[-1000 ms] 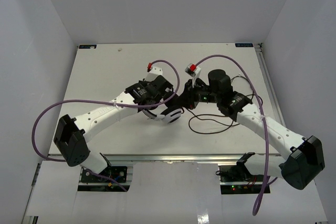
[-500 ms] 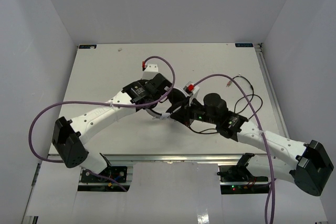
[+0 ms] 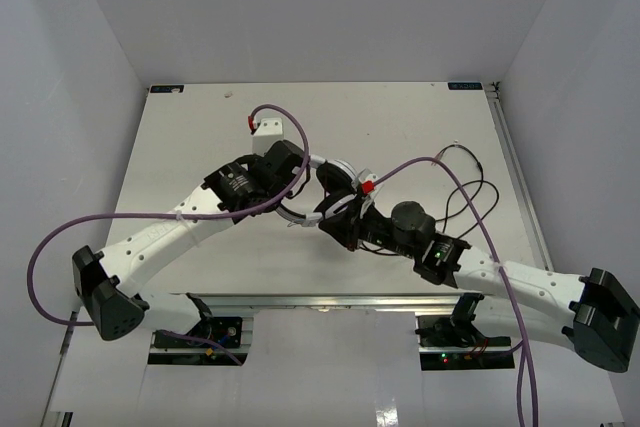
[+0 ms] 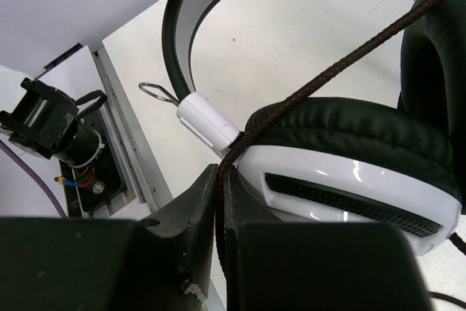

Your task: Wrap the headphones

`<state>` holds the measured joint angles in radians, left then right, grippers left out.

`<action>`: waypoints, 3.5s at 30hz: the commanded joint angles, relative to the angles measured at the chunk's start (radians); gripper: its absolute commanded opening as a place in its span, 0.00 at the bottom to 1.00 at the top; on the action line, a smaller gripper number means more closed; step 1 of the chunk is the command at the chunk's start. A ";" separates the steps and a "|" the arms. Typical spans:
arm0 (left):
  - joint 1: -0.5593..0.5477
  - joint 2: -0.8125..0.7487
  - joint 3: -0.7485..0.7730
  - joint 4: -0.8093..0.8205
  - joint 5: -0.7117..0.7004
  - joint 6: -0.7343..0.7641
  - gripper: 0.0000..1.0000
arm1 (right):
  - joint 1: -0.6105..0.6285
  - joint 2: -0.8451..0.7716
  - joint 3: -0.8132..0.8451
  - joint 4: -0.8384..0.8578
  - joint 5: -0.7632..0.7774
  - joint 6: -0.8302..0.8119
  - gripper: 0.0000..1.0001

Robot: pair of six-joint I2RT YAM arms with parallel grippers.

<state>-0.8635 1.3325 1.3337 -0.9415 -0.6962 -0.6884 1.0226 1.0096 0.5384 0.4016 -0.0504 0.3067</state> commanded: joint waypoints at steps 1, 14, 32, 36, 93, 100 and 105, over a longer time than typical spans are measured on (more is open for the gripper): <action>0.011 -0.093 0.008 0.133 -0.062 -0.094 0.00 | 0.048 0.030 -0.036 0.029 0.018 -0.024 0.14; 0.011 -0.173 -0.001 0.131 -0.048 -0.097 0.00 | 0.088 0.066 -0.067 0.072 0.102 -0.087 0.26; 0.011 -0.390 -0.063 0.208 0.184 -0.094 0.00 | 0.088 0.185 -0.228 0.427 0.086 -0.150 0.32; 0.011 -0.428 -0.059 0.209 0.205 -0.090 0.00 | 0.088 0.235 -0.233 0.480 0.075 -0.152 0.32; -0.028 0.126 -0.002 0.086 -0.249 0.382 0.00 | -0.465 0.050 0.353 -0.403 -0.473 -0.099 0.08; -0.030 0.172 0.048 0.013 -0.252 0.260 0.00 | -0.359 0.087 0.373 -0.338 -0.449 -0.075 0.08; -0.029 0.193 0.073 -0.004 -0.239 0.180 0.00 | -0.278 0.098 0.320 -0.270 -0.447 -0.029 0.12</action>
<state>-0.9143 1.5158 1.3579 -0.8953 -0.8312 -0.3996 0.6783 1.1312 0.8726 -0.0265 -0.4406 0.2260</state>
